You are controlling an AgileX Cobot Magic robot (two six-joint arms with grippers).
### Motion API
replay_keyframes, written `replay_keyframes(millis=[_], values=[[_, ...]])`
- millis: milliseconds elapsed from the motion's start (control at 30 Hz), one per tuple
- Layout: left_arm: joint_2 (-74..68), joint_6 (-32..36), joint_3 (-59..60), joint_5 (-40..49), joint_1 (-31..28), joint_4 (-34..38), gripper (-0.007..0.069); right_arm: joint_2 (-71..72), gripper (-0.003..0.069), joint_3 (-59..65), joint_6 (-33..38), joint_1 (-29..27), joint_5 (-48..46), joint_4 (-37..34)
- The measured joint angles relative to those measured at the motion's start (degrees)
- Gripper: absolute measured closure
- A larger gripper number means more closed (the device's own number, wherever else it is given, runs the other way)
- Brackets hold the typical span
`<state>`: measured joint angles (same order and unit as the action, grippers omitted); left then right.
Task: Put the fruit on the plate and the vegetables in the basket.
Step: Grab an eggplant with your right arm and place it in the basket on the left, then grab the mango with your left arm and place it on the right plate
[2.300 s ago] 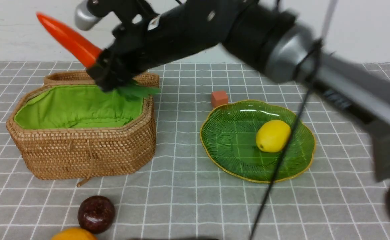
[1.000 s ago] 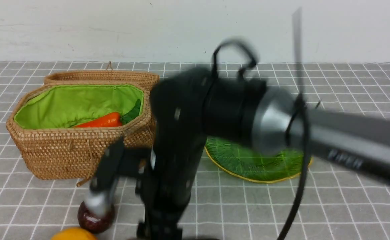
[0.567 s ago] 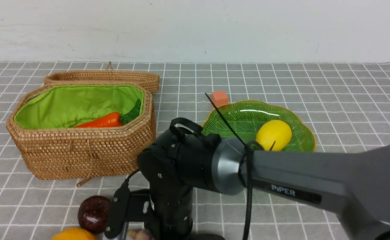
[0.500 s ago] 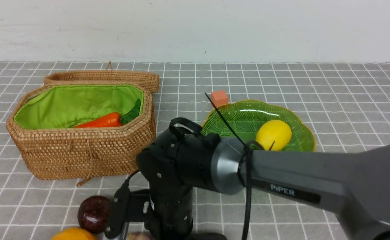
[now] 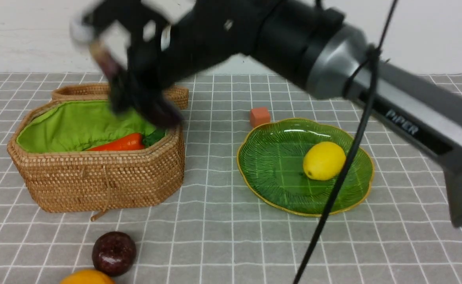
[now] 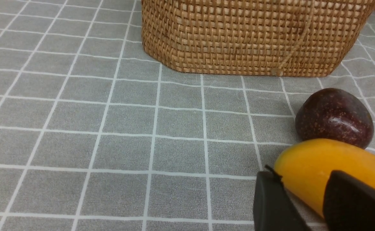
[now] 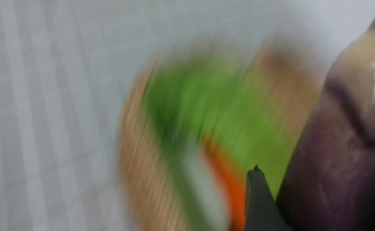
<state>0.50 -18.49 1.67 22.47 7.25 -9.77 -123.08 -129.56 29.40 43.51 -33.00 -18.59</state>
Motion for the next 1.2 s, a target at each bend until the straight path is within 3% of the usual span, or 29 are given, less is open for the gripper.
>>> replay_keyframes(millis=[133, 267, 400, 567, 700, 767, 800, 867, 1000, 1067, 1100, 1200], values=[[0.0, 0.0, 0.0, 0.0, 0.0, 0.0, 0.0386, -4.9, 0.0313, -0.4, 0.4, -0.7, 21.6, -7.6], [0.0, 0.0, 0.0, 0.0, 0.0, 0.0, 0.0386, -10.9, 0.0313, -0.4, 0.4, -0.7, 28.0, -8.9], [0.0, 0.0, 0.0, 0.0, 0.0, 0.0, 0.0386, -15.3, 0.0268, 0.0, 0.5, -0.7, 27.8, -9.1], [0.0, 0.0, 0.0, 0.0, 0.0, 0.0, 0.0386, -15.6, 0.0034, 0.2, 0.5, -0.7, 23.4, -9.1], [0.0, 0.0, 0.0, 0.0, 0.0, 0.0, 0.0386, -12.1, -0.0007, 0.2, 0.5, -1.1, 12.1, -8.2], [0.0, 0.0, 0.0, 0.0, 0.0, 0.0, 0.0386, -8.2, 0.0051, 0.2, 0.6, -2.0, -0.2, -5.3], [0.0, 0.0, 0.0, 0.0, 0.0, 0.0, 0.0386, -7.8, 0.0060, 0.2, 0.6, -2.1, -1.3, -4.6], [0.0, 0.0, 0.0, 0.0, 0.0, 0.0, 0.0386, -4.4, 0.0143, 0.2, 0.4, -3.1, -10.0, -1.1], [0.0, 0.0, 0.0, 0.0, 0.0, 0.0, 0.0386, 4.2, 0.0496, 0.1, -8.5, -8.6, -30.7, 10.5], [0.0, 0.0, 0.0, 0.0, 0.0, 0.0, 0.0386, 6.4, 0.0609, 0.1, -14.8, -11.5, -36.0, 15.5], [0.0, 0.0, 0.0, -0.1, 0.0, 0.0, 0.0386, 7.7, 0.0648, 0.6, -18.2, -13.5, -37.3, 17.8], [0.0, 0.0, 0.0, -0.1, 0.0, 0.0, 0.0386, 14.0, 0.0676, 5.8, -25.2, -19.4, -38.3, 20.7]])
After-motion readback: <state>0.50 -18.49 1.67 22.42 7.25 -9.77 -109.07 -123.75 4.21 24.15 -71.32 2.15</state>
